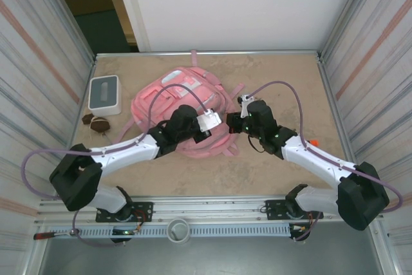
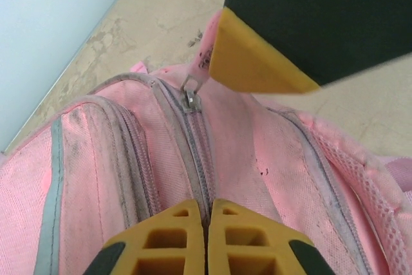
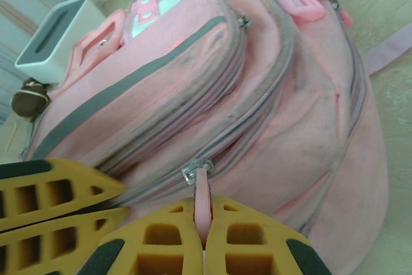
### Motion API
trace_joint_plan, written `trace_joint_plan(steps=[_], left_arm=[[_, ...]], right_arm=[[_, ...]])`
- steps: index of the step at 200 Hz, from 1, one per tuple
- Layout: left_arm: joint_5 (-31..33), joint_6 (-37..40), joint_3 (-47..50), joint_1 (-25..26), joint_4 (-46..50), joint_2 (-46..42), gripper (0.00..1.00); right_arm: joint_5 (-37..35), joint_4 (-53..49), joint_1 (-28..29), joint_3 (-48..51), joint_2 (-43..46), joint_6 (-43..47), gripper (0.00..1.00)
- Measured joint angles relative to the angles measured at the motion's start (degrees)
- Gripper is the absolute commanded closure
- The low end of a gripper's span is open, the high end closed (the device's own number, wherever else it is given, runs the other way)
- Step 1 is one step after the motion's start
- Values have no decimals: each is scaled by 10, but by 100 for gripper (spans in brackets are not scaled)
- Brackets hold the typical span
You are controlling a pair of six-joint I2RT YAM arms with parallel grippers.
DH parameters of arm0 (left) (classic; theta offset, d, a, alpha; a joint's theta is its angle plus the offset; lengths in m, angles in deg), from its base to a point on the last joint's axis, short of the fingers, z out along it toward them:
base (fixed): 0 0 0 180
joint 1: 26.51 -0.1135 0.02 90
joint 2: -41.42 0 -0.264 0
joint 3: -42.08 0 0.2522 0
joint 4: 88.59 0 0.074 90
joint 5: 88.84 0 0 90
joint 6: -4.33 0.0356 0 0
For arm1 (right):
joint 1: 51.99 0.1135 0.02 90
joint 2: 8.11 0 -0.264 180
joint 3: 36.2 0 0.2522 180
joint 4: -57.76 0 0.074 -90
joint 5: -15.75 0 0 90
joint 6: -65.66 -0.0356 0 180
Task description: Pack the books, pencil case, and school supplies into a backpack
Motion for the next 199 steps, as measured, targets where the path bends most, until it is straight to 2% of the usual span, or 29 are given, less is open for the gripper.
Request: trace_joint_plan(steps=[79, 110, 152, 181, 199], left_arm=[[-219, -48, 102, -105, -15, -149, 100], [-254, -79, 148, -153, -47, -176, 100], [-273, -118, 195, -191, -92, -202, 100], [-277, -133, 195, -195, -90, -203, 67], [-266, -136, 185, -196, -82, -203, 55]], right_arm=[[2, -11, -53, -15, -28, 0, 100], [23, 1, -54, -34, -68, 0, 100], [54, 27, -61, -51, -120, 0, 100], [68, 40, -70, -54, -127, 0, 100], [64, 37, -81, -54, -127, 0, 100]])
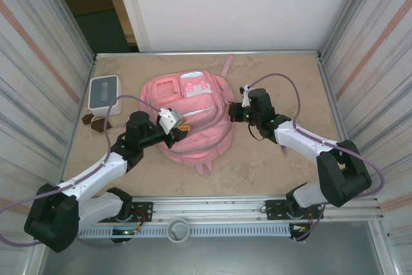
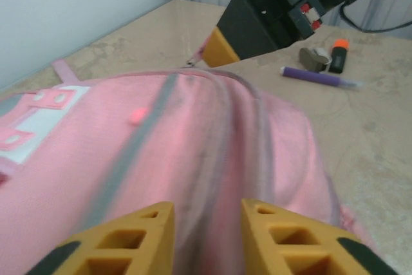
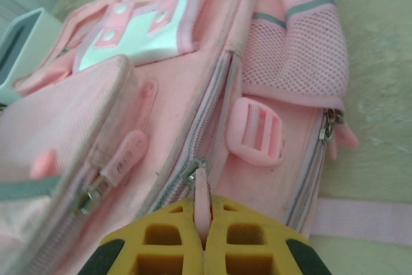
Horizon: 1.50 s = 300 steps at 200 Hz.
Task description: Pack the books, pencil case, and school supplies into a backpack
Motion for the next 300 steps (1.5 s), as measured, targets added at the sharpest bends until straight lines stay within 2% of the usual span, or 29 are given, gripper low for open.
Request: trace_joint_plan(steps=[18, 62, 88, 107, 118, 133, 168, 171, 200, 258, 300], left_arm=[[28, 5, -18, 18, 12, 0, 49], [124, 60, -96, 131, 65, 51, 40], [190, 97, -142, 188, 89, 115, 39], [228, 120, -160, 211, 97, 152, 40], [246, 131, -163, 216, 97, 168, 45], [270, 144, -163, 216, 97, 180, 55], [299, 164, -163, 219, 96, 183, 98], [299, 168, -162, 219, 96, 182, 100], [269, 167, -143, 204, 94, 154, 100], [59, 104, -72, 80, 86, 48, 100], [19, 81, -69, 58, 87, 41, 100]], right_arm=[[-13, 0, 0, 0, 1, -1, 100], [-30, -5, 24, 0, 23, -2, 100], [-33, -13, 36, 1, 37, -4, 100], [-33, -19, 42, 2, 45, -7, 100], [-33, -21, 45, 2, 49, -9, 100], [-32, -26, 48, 4, 55, -14, 100], [-38, -25, 50, 18, 64, -15, 100], [-39, -25, 49, 19, 64, -15, 100], [-30, -25, 42, 23, 62, -14, 100], [18, -15, 19, -35, -33, -17, 100], [25, -18, 12, -81, -93, -20, 100]])
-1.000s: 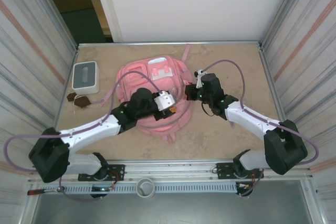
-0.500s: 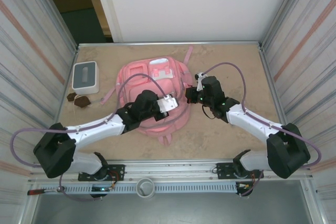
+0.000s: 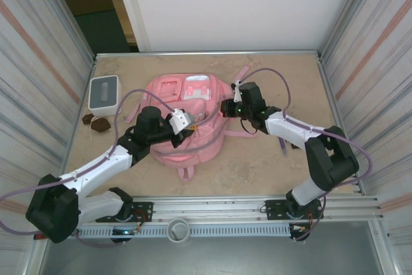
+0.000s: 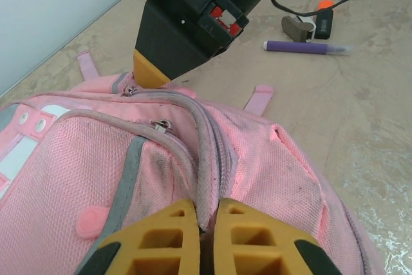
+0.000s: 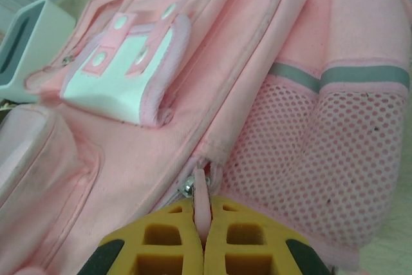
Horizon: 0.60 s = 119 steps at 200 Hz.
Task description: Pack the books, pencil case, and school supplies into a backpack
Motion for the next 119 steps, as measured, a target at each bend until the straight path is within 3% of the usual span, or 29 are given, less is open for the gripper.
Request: trace_joint_plan(steps=[34, 67, 100, 119], left_arm=[[-2, -8, 0, -2, 0, 1, 100], [-10, -9, 0, -4, 1, 3, 100], [-20, -9, 0, -4, 1, 11, 100], [-26, -10, 0, -4, 1, 18, 100]], right_arm=[[23, -2, -6, -9, -15, -1, 98], [45, -7, -21, -9, -11, 10, 72], [65, -35, -75, -22, -4, 0, 49], [76, -64, -85, -64, -16, -16, 43]])
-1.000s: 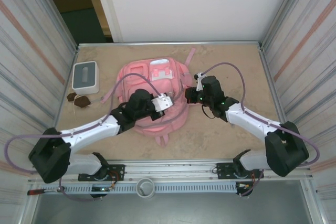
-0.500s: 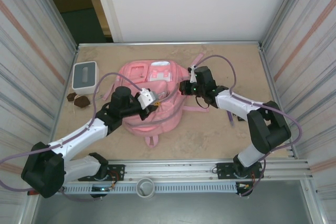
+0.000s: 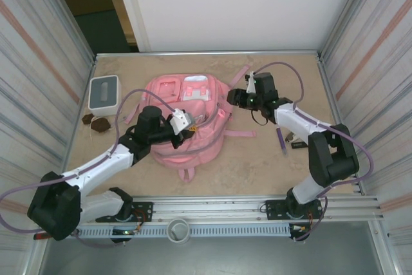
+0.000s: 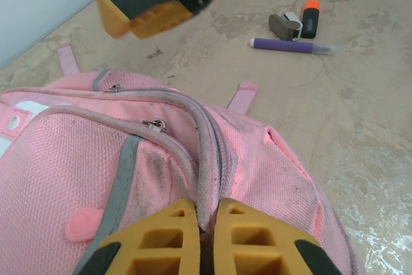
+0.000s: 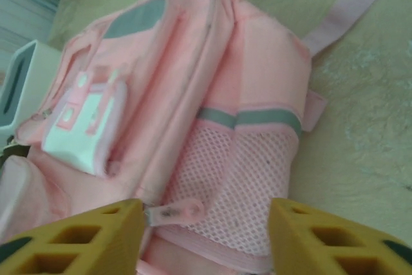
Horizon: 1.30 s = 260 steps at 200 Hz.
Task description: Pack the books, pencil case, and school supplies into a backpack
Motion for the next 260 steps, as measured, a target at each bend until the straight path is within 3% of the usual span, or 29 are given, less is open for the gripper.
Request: trace_joint_plan(steps=[41, 88, 100, 114, 130, 145, 170, 216, 238, 260], left_arm=[[-4, -4, 0, 0, 0, 3, 100], [-8, -13, 0, 0, -5, 10, 100], [-7, -14, 0, 0, -5, 11, 100], [-6, -17, 0, 0, -6, 13, 100], [-4, -21, 0, 0, -8, 17, 100], [-2, -28, 0, 1, -9, 20, 98], [-2, -39, 0, 7, -12, 25, 94], [23, -59, -10, 19, -34, 54, 77], [69, -75, -24, 16, -31, 80, 69], [129, -106, -26, -5, -26, 85, 55]], right_arm=[[23, -38, 3, -144, -115, -22, 41], [47, -76, 5, -231, -242, -42, 46], [54, -83, 8, -245, -260, -44, 51], [56, -87, 12, -255, -270, -48, 70], [59, -83, 14, -256, -270, -54, 90], [60, -70, 14, -247, -265, -56, 100], [52, -46, 4, -195, -232, -60, 100], [8, -26, -38, -70, -125, -63, 100], [-27, -5, -52, -11, -79, -78, 100], [-61, 16, -49, 33, -48, -101, 98]])
